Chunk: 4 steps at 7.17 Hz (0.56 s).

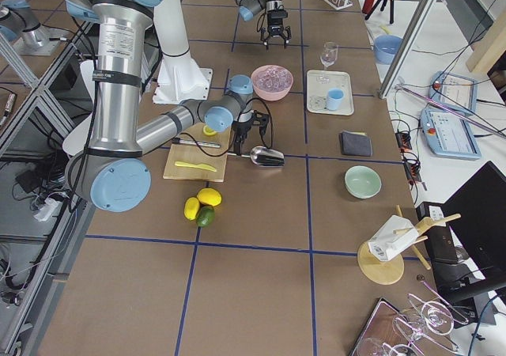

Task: Put ice in cup with scoop
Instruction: 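Move the left gripper toward the ice bowl while the right reaches the scoop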

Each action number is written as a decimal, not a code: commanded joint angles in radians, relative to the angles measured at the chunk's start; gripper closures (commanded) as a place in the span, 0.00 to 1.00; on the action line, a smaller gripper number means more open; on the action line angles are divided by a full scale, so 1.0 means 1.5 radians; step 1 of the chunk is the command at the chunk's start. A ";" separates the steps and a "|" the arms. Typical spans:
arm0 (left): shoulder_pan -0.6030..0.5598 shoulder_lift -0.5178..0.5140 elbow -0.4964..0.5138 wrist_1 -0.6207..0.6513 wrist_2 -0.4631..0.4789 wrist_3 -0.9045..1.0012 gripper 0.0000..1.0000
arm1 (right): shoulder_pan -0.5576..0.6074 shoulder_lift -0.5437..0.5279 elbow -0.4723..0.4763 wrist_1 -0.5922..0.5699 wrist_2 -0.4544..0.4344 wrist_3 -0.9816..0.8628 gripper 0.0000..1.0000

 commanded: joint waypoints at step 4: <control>0.001 -0.001 0.001 -0.001 0.001 0.000 0.00 | -0.005 0.009 -0.027 0.001 0.012 -0.038 0.00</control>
